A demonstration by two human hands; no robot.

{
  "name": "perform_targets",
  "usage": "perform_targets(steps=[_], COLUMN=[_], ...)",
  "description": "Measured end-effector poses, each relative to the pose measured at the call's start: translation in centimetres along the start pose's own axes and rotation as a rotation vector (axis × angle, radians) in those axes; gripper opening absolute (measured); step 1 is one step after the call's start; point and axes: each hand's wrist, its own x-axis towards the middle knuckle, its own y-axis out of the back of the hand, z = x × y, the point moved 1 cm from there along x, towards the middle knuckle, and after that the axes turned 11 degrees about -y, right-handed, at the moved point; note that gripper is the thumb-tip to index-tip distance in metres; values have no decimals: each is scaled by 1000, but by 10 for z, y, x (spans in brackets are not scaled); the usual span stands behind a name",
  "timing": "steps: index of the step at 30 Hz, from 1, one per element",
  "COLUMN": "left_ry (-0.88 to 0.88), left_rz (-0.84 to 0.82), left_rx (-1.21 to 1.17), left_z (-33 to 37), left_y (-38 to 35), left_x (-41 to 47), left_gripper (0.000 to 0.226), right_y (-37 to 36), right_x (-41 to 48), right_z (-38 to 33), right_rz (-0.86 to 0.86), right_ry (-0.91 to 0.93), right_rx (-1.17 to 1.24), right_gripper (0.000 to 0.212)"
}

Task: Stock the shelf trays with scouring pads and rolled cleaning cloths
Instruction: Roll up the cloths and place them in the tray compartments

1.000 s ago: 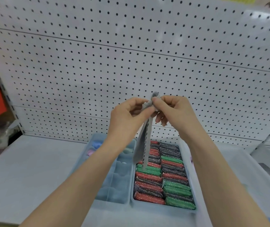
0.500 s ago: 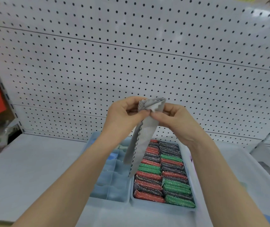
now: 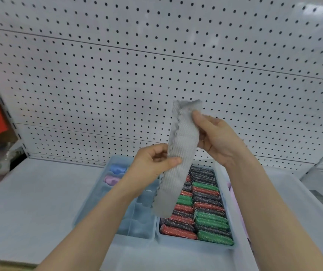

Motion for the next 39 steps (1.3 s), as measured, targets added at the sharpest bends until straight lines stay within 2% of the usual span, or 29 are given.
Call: perform_targets(steps=[2, 3, 7, 10, 13, 16, 18, 20, 21, 23, 26, 29, 33, 39], left_ry=[16, 31, 118, 204, 222, 91, -22, -92, -103, -113, -65, -61, -62, -153], left_rz=[79, 115, 160, 164, 132, 180, 182, 186, 202, 199, 169, 171, 172, 148], left_rx=[-38, -47, -38, -45, -68, -51, -42, -16, -7, -20, -110, -178, -181, -44], left_z=[0, -1, -5, -11, -15, -6, 7, 17, 21, 25, 28, 26, 27, 28], left_y=[1, 3, 6, 6, 7, 8, 9, 11, 13, 15, 14, 17, 19, 27], left_x=[1, 1, 0, -1, -1, 3, 5, 7, 7, 5, 1, 0, 0, 7], left_gripper=[28, 25, 10, 14, 18, 17, 20, 32, 40, 44, 32, 35, 27, 46], right_y=[1, 0, -2, -3, -3, -3, -6, -11, -14, -19, -23, -24, -24, -21], right_x=[-3, -5, -12, -11, -10, -11, -13, -16, -17, -19, -23, -23, -21, -15], right_z=[18, 29, 59, 67, 67, 60, 52, 46, 44, 40, 40, 46, 47, 41], right_rz=[23, -2, -44, 26, 94, 104, 67, 2, -18, -46, -93, -116, -97, 13], right_ry=[-138, -196, -245, -186, -117, 31, 214, 362, 398, 412, 386, 384, 335, 391], right_rx=[-132, -161, -106, -94, -80, -48, -56, -102, -119, -160, -211, -253, -207, -260], right_gripper=[56, 58, 41, 22, 30, 42, 36, 31, 37, 43, 41, 37, 36, 25])
